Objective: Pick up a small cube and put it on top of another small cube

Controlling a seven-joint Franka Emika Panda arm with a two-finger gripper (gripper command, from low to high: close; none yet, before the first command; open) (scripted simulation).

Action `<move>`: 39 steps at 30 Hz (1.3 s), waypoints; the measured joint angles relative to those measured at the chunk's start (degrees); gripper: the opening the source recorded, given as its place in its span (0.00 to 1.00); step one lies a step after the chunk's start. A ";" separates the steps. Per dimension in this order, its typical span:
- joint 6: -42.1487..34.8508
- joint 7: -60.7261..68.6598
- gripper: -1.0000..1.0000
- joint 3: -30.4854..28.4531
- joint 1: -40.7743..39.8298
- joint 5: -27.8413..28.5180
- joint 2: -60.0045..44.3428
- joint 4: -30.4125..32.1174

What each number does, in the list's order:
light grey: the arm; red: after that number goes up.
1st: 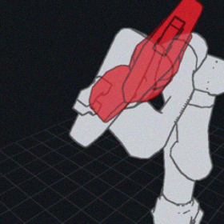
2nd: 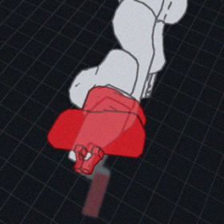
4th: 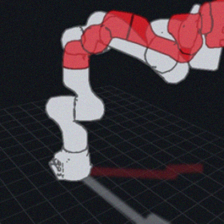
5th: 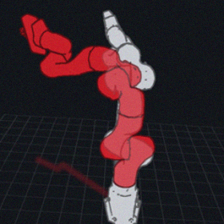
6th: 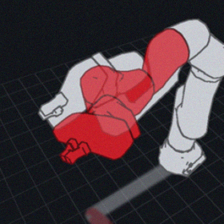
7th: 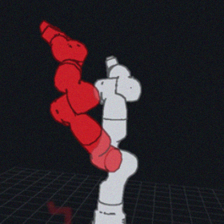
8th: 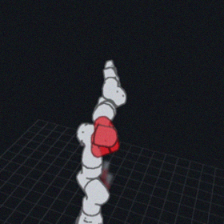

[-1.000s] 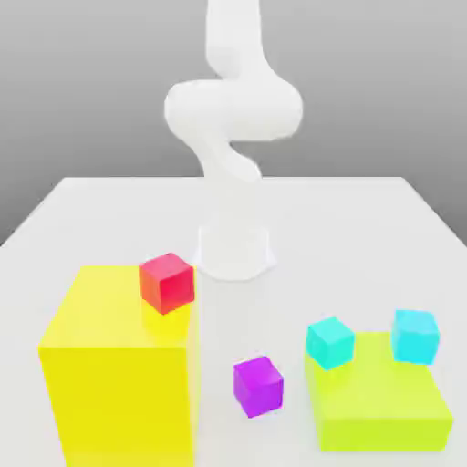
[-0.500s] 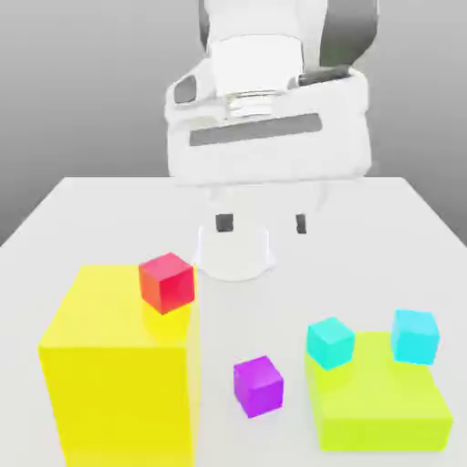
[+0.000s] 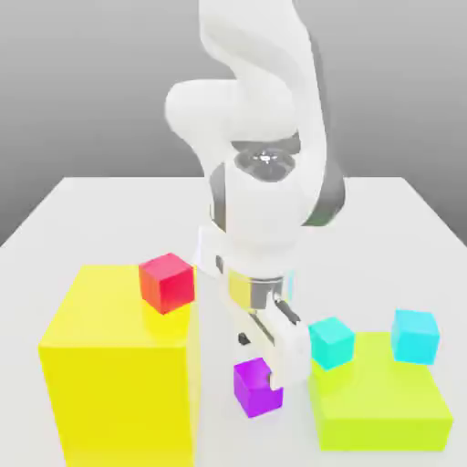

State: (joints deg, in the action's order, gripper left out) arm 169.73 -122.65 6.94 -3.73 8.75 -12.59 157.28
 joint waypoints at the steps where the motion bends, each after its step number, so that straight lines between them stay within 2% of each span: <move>1: 1.70 -0.67 0.50 -1.36 1.18 0.80 -2.06 -0.36; 2: 2.93 -1.11 0.00 -2.30 2.01 1.30 -3.55 -0.62; 10: 2.01 -0.59 0.00 -1.85 1.72 0.62 -2.27 -0.38; 15: -5.86 4.17 0.00 1.41 -0.01 -5.80 7.48 1.42; 20: -12.30 11.96 0.00 2.92 3.87 -13.45 14.21 1.31; 24: -16.97 16.46 0.00 3.28 6.11 -16.38 18.75 0.79; 35: -28.76 22.65 0.00 6.39 11.19 -15.86 29.19 -0.40; 39: -24.59 21.98 0.00 7.52 10.90 -13.82 25.39 0.37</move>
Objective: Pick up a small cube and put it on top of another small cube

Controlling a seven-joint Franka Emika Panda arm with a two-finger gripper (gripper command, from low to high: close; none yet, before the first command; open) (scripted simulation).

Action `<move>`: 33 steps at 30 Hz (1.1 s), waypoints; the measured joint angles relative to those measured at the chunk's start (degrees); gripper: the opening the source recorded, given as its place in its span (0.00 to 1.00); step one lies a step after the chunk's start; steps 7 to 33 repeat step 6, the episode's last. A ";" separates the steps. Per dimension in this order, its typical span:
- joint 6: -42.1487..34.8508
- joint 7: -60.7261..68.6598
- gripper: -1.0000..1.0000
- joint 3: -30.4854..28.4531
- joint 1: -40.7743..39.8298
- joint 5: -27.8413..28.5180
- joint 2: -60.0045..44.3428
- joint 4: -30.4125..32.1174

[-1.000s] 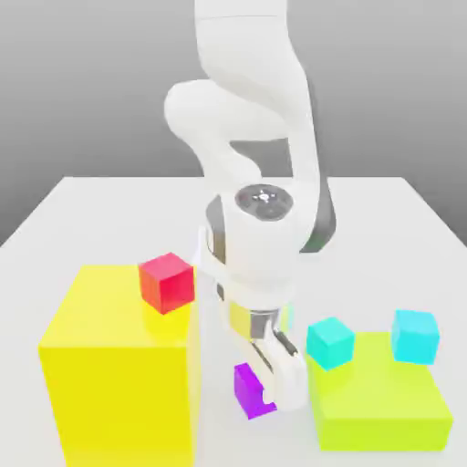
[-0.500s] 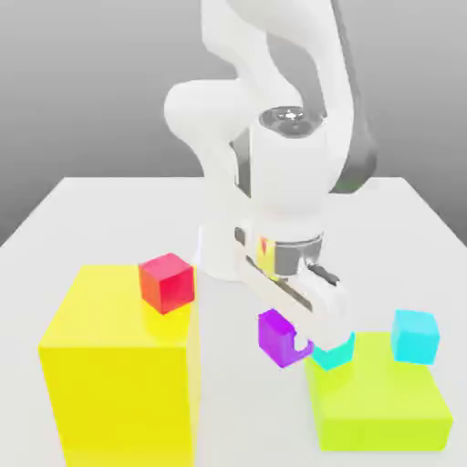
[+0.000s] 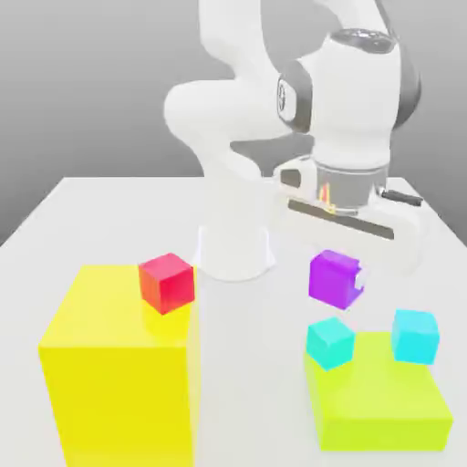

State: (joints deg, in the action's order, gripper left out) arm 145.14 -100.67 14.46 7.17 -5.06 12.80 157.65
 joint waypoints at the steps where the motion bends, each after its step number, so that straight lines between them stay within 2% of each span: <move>1: 2.00 -0.38 0.00 0.19 -0.17 0.53 -1.71 0.32; 2: 4.10 -0.72 0.00 0.35 -0.29 0.97 -3.48 0.66; 3: 6.11 -0.98 1.00 0.48 -0.34 1.28 -5.16 0.99; 33: 6.12 -0.98 1.00 0.48 -0.34 1.28 -5.16 0.99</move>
